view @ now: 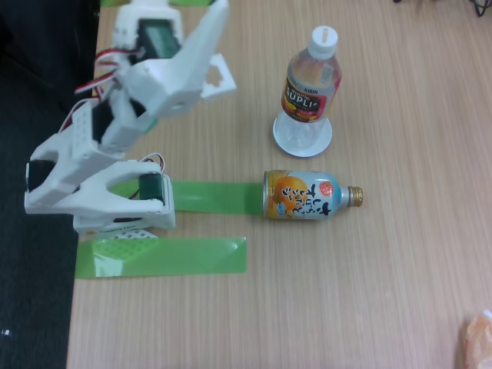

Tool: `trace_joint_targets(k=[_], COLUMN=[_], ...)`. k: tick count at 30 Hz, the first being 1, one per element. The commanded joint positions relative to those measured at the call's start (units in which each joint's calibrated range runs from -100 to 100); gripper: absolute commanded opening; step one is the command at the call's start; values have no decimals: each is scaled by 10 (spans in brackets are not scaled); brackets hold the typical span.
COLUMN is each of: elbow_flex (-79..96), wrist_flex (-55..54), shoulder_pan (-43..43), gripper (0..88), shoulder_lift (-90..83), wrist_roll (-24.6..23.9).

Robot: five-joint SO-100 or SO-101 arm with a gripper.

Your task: Pick up the plastic bottle and stand it up on the white place

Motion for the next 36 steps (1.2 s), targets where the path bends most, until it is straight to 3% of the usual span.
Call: trace_joint_targets(k=[1, 14, 29, 36], elbow_flex=[32, 176, 216, 296], wrist_flex=[-8, -8, -8, -49], shoulder_pan=[4, 16, 7, -70], gripper=[441, 441, 441, 441], shoulder_lift=[-45, -159, -229, -290], wrist_roll=[-76, -197, -240, -236])
